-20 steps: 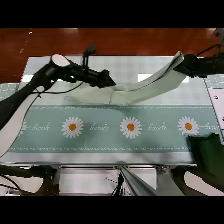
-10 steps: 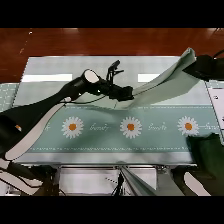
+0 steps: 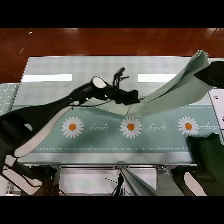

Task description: Fold the shirts.

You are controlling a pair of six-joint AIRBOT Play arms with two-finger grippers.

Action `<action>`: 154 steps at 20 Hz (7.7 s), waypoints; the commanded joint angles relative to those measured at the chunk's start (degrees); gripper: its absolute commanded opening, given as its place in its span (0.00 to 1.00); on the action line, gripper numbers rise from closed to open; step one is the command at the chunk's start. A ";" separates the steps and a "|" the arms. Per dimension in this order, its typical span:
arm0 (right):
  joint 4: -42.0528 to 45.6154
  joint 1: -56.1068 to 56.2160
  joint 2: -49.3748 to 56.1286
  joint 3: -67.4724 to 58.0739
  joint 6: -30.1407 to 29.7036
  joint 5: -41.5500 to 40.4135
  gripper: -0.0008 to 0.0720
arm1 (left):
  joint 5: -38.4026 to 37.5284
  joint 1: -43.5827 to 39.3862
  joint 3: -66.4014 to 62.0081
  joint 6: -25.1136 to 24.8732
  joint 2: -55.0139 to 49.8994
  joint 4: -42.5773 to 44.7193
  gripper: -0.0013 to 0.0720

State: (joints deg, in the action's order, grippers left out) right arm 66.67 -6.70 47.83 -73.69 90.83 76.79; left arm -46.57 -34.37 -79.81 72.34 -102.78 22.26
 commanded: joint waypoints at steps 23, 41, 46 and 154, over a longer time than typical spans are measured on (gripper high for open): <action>-19.82 46.90 46.86 0.00 6.86 -61.75 0.62 | -30.42 44.76 0.13 -2.25 51.04 7.85 0.05; -21.73 -3.50 26.95 28.09 -11.13 -16.90 0.77 | -33.68 44.70 1.14 -1.99 47.21 22.84 0.10; -29.97 9.64 27.10 34.25 -10.23 -39.28 0.77 | -37.53 44.70 1.14 -1.53 47.21 22.84 0.10; 16.20 14.97 29.92 -2.97 -1.27 -6.75 0.82 | -25.66 13.27 -3.50 22.51 22.86 68.19 1.00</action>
State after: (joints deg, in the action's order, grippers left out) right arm 82.87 8.23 77.73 -76.69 89.54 70.04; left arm -72.23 -21.08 -83.31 94.87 -79.68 90.45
